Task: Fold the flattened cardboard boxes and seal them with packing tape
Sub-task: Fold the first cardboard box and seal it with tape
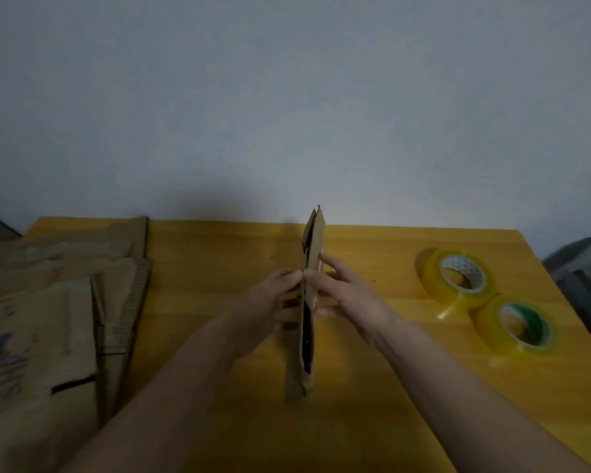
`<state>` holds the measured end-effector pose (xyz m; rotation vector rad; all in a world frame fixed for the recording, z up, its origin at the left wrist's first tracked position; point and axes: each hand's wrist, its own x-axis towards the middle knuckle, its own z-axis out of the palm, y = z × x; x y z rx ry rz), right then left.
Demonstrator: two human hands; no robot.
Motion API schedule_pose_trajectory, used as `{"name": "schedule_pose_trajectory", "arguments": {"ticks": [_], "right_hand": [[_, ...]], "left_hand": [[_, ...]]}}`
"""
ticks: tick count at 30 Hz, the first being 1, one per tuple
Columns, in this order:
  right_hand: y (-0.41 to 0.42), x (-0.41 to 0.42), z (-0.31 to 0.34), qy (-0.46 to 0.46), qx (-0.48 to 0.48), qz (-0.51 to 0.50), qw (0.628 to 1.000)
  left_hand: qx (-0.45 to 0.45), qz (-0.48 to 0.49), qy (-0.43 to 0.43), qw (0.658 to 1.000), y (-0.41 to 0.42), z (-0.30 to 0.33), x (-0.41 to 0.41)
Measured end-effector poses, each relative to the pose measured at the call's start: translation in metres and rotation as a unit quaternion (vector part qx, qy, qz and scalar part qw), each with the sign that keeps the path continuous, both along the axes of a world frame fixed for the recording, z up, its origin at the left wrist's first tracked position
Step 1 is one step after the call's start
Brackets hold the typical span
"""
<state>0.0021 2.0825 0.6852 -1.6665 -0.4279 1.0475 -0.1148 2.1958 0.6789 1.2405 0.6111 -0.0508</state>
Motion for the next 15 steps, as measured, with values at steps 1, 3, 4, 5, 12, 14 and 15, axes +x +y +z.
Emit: {"name": "schedule_pose_trajectory", "arguments": {"ticks": [1,3,4,5,12,14,15], "right_hand": [[-0.002,-0.001,-0.007,-0.004,0.012,-0.005,1.000],[-0.009,-0.006,-0.019,-0.016,0.035,-0.009,0.999],[-0.013,-0.008,-0.023,-0.025,0.044,-0.008,0.999],[-0.018,-0.011,-0.026,-0.031,0.051,-0.002,0.998],[-0.071,-0.061,-0.032,-0.050,0.072,-0.003,0.996],[-0.088,-0.076,-0.032,-0.052,0.061,0.007,0.997],[-0.094,-0.079,-0.034,-0.051,0.060,0.005,0.997]], "left_hand": [[-0.006,-0.010,-0.020,1.000,-0.001,-0.007,-0.001],[0.003,-0.037,-0.051,0.998,-0.007,-0.020,-0.005],[0.021,-0.048,-0.061,0.997,-0.010,-0.025,-0.006],[0.042,-0.059,-0.065,0.995,-0.014,-0.029,-0.007],[0.084,-0.029,-0.033,0.996,-0.069,-0.033,-0.053],[0.075,-0.012,-0.022,0.997,-0.087,-0.030,-0.071],[0.069,0.000,-0.021,0.997,-0.093,-0.029,-0.078]]}}
